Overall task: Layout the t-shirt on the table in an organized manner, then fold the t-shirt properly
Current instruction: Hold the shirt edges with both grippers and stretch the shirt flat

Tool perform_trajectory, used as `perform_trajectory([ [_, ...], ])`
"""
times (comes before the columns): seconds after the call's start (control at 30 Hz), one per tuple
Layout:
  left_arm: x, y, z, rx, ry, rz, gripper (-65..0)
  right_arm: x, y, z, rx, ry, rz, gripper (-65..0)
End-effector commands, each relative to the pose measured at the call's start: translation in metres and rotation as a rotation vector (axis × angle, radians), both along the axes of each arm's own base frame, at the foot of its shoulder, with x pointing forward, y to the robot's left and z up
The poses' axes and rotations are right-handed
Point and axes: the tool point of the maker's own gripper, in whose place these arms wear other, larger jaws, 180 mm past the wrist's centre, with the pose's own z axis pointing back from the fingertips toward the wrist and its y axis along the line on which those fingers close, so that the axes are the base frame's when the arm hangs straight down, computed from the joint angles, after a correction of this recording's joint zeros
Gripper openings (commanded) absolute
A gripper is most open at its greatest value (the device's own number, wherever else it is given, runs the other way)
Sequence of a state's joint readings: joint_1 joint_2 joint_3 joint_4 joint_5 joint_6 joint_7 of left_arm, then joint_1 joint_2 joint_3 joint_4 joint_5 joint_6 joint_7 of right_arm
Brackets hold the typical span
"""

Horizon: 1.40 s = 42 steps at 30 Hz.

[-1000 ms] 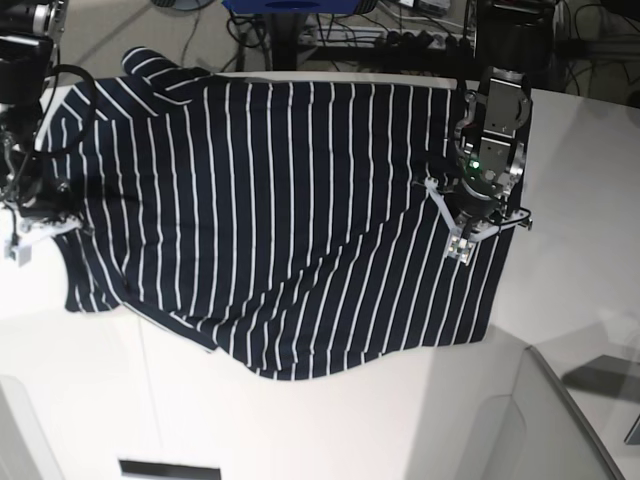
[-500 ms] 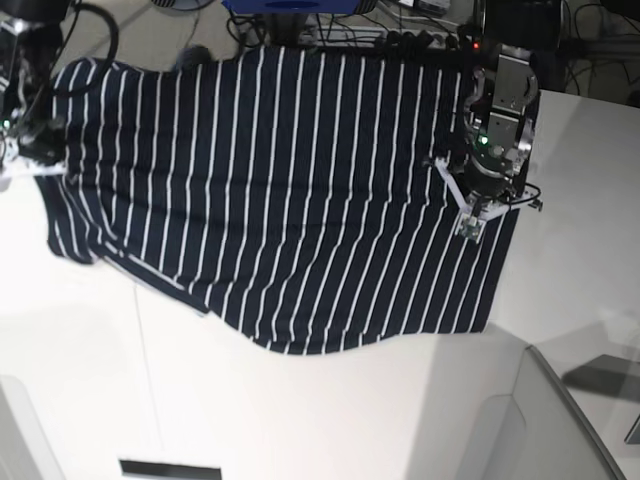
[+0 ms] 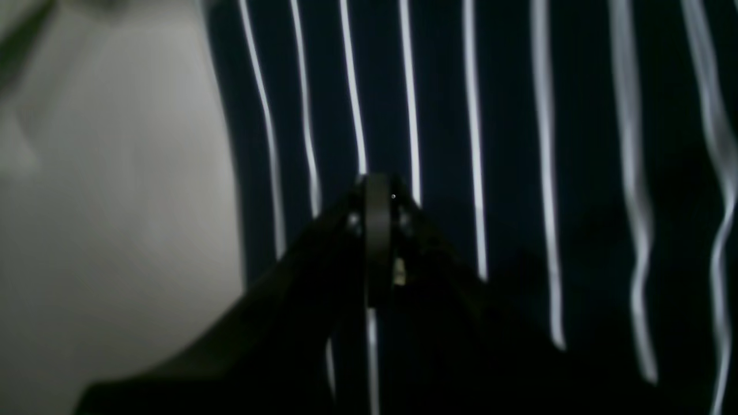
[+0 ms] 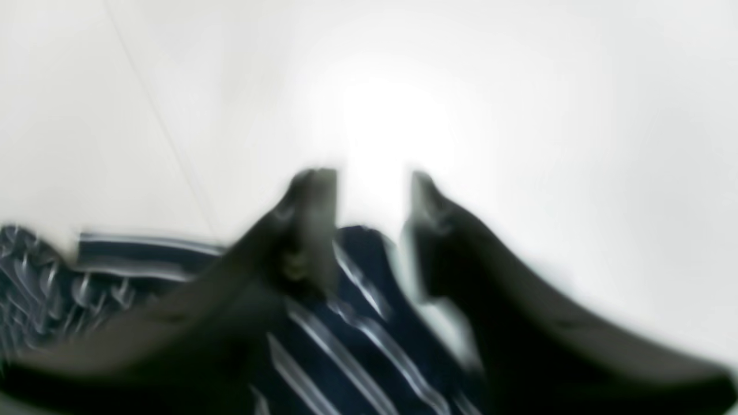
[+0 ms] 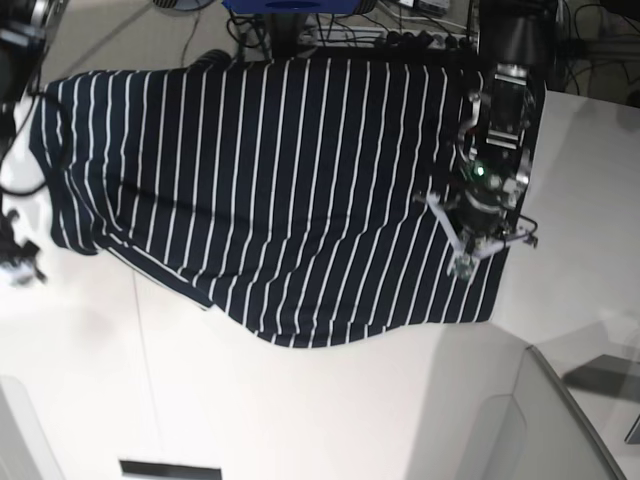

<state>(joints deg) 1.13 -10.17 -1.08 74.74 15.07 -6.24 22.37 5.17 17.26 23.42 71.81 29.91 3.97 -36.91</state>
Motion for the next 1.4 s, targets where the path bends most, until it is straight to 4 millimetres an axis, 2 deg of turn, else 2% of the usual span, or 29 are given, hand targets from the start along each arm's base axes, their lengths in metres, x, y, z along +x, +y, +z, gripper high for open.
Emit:
perform_trajectory([
  [0.0,0.013,0.005,0.014,0.016,-0.045,0.000,-65.0,0.009,-0.008,0.006,-0.005,-0.013,0.009,-33.2],
  [0.07,0.027,0.007,0.019,0.014,-0.060,0.007,-65.0,0.018,-0.011,-0.004,0.028,0.010,0.029,-22.4],
  [0.13,0.041,0.012,0.018,0.007,-0.054,0.023,-65.0,0.024,-0.010,-0.017,0.071,0.039,0.035,-16.5],
  [0.27,0.060,0.020,0.000,-0.005,0.005,0.054,-65.0,0.020,-0.016,-0.031,0.106,0.085,0.034,-16.2],
  [0.33,0.074,0.015,-0.002,-0.029,-0.007,0.050,-65.0,0.020,-0.016,-0.031,0.106,0.085,0.034,-16.2],
  [0.43,0.080,0.012,-0.014,-0.040,0.022,0.050,-65.0,0.015,-0.012,-0.037,0.117,0.108,0.040,-16.2],
  [0.57,0.073,0.015,-0.031,-0.044,0.077,0.063,-65.0,0.003,0.017,-0.055,0.128,0.167,0.109,-16.2],
  [0.7,0.072,0.019,-0.032,-0.049,0.062,0.064,-65.0,0.001,0.033,-0.061,0.132,0.178,0.144,-16.8],
  [0.77,0.070,0.028,-0.031,-0.037,0.064,0.071,-65.0,0.000,0.034,-0.063,0.136,0.181,0.142,-24.2],
  [0.83,0.063,0.038,-0.034,-0.018,0.076,0.076,-65.0,0.003,0.033,-0.060,0.128,0.162,0.139,-40.1],
  [0.9,0.063,0.040,-0.034,-0.016,0.074,0.078,-65.0,0.008,0.028,-0.056,0.114,0.139,0.133,-55.2],
  [0.93,0.063,0.040,-0.034,-0.016,0.074,0.078,-65.0,0.015,0.026,-0.050,0.106,0.120,0.130,-61.8],
  [0.97,0.063,0.044,-0.032,-0.009,0.072,0.080,-65.0,0.019,0.024,-0.046,0.101,0.105,0.127,-65.0],
  [1.03,0.062,0.050,-0.032,-0.001,0.073,0.084,-65.0,0.023,0.021,-0.041,0.093,0.085,0.121,-64.4],
  [1.13,0.064,0.054,-0.029,0.004,0.070,0.088,-65.0,0.036,0.006,-0.024,0.056,0.047,0.115,-64.4],
  [1.2,0.071,0.054,-0.023,0.004,0.054,0.088,-65.0,0.040,0.001,-0.018,0.046,0.032,0.110,-64.4],
  [1.3,0.074,0.054,-0.021,0.004,0.048,0.089,-65.0,0.054,-0.001,0.002,0.022,-0.020,0.116,-64.4],
  [1.37,0.086,0.053,-0.010,0.002,0.021,0.089,-65.0,0.060,-0.008,0.019,-0.013,-0.061,0.116,-64.4],
])
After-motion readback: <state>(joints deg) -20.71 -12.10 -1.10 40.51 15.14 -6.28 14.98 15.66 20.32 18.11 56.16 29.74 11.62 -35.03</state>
